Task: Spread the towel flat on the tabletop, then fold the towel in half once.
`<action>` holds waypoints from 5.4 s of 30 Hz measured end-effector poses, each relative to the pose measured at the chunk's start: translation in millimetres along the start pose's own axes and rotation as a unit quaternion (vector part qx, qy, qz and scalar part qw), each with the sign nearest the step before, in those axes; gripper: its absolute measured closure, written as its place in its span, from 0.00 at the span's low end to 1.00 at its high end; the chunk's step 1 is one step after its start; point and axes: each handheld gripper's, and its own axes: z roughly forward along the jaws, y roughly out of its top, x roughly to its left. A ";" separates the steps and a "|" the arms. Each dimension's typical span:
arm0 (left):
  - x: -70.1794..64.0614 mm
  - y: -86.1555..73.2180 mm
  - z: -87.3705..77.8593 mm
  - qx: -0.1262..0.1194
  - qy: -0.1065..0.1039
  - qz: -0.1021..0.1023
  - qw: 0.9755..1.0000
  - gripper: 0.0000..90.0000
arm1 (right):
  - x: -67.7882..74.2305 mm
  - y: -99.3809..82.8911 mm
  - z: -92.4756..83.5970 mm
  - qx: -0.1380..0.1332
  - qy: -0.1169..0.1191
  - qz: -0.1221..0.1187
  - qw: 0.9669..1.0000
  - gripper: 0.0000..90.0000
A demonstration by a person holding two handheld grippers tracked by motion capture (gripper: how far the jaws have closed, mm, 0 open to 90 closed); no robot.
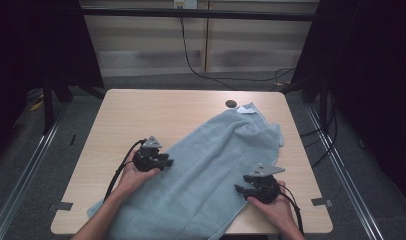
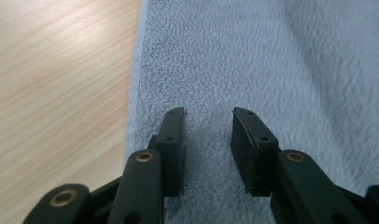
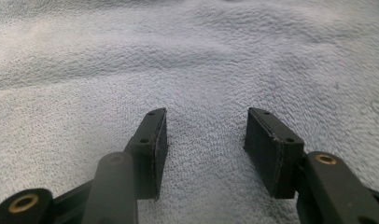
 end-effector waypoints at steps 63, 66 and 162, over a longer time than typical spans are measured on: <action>-37.7 -56.2 -62.4 0.004 -0.081 -0.027 0.996 0.68 | 22.8 -9.7 -17.0 0.027 0.010 0.005 1.000 0.52; -22.7 -36.1 -52.0 -0.023 -0.078 -0.039 0.996 0.68 | 15.5 -2.4 -8.3 0.022 0.015 0.014 1.000 0.53; 30.5 -33.2 -24.9 -0.056 0.017 -0.081 0.995 0.55 | -43.7 52.9 39.0 -0.027 0.006 0.033 0.999 0.42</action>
